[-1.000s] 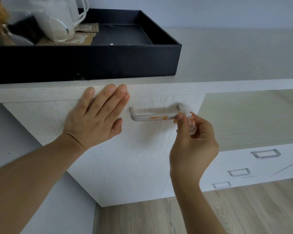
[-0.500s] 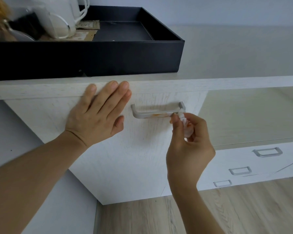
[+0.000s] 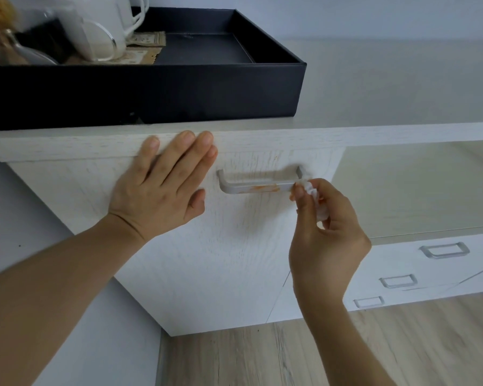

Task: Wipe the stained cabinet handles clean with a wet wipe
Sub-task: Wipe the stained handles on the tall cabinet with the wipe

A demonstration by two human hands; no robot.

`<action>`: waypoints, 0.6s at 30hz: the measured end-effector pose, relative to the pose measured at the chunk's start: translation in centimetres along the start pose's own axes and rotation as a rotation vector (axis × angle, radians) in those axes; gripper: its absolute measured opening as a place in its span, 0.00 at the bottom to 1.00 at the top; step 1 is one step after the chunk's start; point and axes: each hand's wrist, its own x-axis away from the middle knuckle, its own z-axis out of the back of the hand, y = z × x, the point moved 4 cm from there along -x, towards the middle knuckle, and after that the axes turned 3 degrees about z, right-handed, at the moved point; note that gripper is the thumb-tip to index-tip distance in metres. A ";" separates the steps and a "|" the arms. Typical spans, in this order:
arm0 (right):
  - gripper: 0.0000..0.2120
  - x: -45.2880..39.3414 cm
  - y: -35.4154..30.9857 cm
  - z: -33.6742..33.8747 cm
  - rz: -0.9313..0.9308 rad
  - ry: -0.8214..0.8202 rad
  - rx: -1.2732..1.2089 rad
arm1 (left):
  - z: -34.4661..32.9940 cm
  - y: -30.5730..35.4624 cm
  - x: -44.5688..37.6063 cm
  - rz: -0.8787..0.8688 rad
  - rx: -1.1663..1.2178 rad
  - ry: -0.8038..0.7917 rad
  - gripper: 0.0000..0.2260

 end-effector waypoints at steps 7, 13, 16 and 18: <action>0.04 0.1 -0.1 0.4 -0.015 -0.013 -0.060 | -0.1 0.0 0.0 0.005 0.007 0.001 0.31; 0.04 0.8 -0.6 -0.5 -0.094 -0.028 -0.119 | -0.1 0.1 0.0 0.003 0.010 -0.002 0.31; 0.06 0.9 -0.2 -0.4 -0.171 0.016 -0.142 | -0.1 0.1 0.1 0.008 0.006 -0.001 0.31; 0.07 0.7 -0.3 -0.3 -0.168 0.012 -0.135 | -0.1 0.1 0.1 0.006 0.008 -0.002 0.31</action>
